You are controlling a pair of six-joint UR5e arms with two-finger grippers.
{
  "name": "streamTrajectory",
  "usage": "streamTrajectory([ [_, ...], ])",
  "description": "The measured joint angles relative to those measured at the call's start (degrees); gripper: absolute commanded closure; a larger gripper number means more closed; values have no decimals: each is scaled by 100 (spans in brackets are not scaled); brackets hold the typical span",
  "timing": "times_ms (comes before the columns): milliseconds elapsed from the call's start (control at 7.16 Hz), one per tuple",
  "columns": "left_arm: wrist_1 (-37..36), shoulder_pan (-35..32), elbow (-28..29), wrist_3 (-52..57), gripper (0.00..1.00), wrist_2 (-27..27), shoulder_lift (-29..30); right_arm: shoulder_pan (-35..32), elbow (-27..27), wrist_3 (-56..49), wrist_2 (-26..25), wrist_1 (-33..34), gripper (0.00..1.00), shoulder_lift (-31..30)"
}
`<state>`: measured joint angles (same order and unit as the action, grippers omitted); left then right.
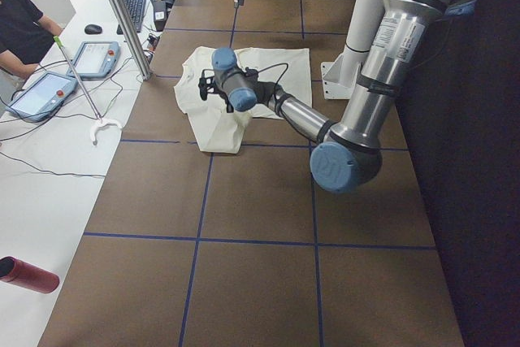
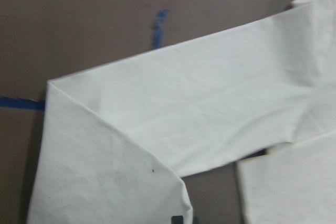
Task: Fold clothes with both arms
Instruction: 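Fold the held sleeve across the chest toward the right gripper with the left gripper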
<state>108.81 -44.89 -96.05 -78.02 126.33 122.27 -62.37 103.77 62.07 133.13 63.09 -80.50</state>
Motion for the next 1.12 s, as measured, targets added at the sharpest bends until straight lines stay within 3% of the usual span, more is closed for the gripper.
streamTrajectory([
  [140,-132,502,323,-445,100,-516,896,-280,-6,-631,128,-9,0,-366],
  [419,34,1523,1927,-922,100,-1783,2630,-465,-33,-1175,149,-15,0,-666],
  [559,486,1811,2707,-1084,100,-2189,3073,-480,-46,-1231,142,-18,0,-689],
  [699,1011,1961,3367,-1223,75,-2515,3352,-483,-44,-1245,142,-22,0,-707],
  [838,1384,2031,3810,-1330,24,-2751,3551,-486,-32,-1236,144,-24,0,-726],
  [978,1665,2058,4077,-1371,9,-2918,3664,-481,-19,-1206,148,-24,0,-734],
  [1118,1838,2057,4200,-1371,10,-3001,3701,-412,-10,-1177,148,-30,0,-732],
])
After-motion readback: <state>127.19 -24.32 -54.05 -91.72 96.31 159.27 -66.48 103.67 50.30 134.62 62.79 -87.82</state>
